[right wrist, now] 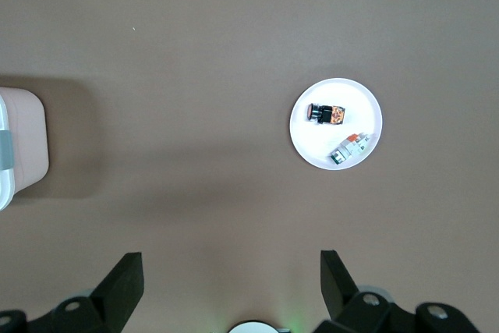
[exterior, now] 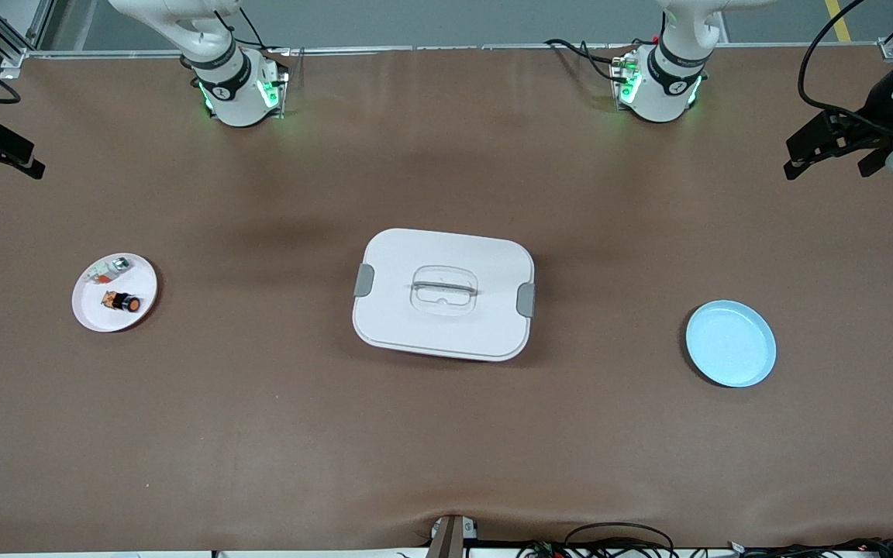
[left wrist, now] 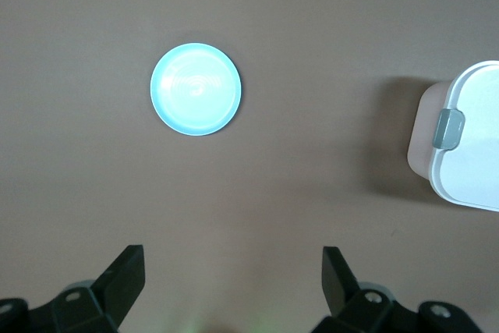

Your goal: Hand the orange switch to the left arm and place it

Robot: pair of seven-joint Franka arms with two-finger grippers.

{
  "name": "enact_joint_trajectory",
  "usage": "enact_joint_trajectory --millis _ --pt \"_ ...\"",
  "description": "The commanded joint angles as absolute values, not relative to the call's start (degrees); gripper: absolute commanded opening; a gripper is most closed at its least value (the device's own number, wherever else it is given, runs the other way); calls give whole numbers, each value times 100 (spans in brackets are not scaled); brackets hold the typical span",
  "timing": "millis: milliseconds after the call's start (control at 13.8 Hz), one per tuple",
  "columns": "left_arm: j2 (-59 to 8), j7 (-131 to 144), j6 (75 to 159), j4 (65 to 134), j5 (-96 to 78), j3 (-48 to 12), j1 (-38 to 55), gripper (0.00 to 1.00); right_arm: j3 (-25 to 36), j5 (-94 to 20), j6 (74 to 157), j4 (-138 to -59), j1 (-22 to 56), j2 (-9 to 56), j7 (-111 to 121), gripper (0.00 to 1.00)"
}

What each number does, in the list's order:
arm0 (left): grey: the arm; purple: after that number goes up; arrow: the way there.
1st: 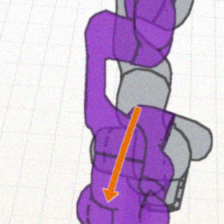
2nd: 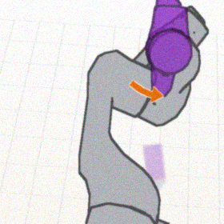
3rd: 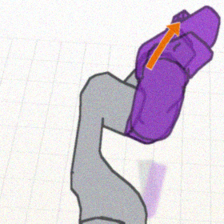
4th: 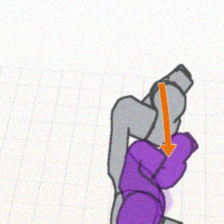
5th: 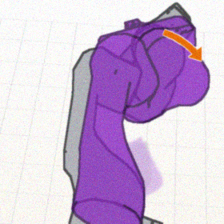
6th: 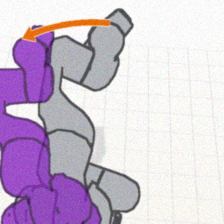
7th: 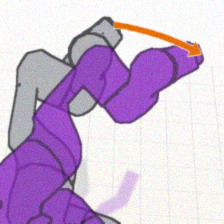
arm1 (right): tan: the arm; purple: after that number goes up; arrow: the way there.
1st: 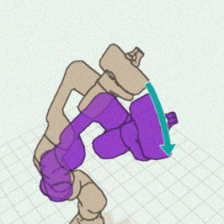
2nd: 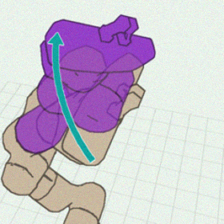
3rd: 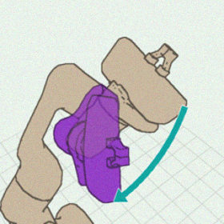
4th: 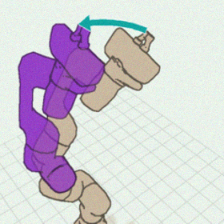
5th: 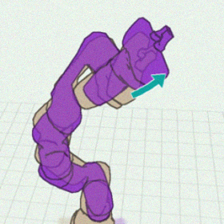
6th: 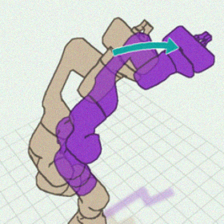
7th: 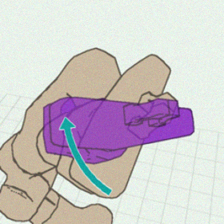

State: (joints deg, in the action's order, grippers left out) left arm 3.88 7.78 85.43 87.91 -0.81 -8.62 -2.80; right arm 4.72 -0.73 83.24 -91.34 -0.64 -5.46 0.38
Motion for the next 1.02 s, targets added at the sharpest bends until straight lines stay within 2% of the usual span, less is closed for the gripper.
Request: enact_joint_trajectory --millis 0,943 --pt "360 773 8429 8657 53 -896 -281 100 413 -123 8271 -9105 -141 -598 -9 100" --pt "343 773 8429 8578 53 -844 -308 100 413 -123 8271 -9114 -149 -598 18 100"
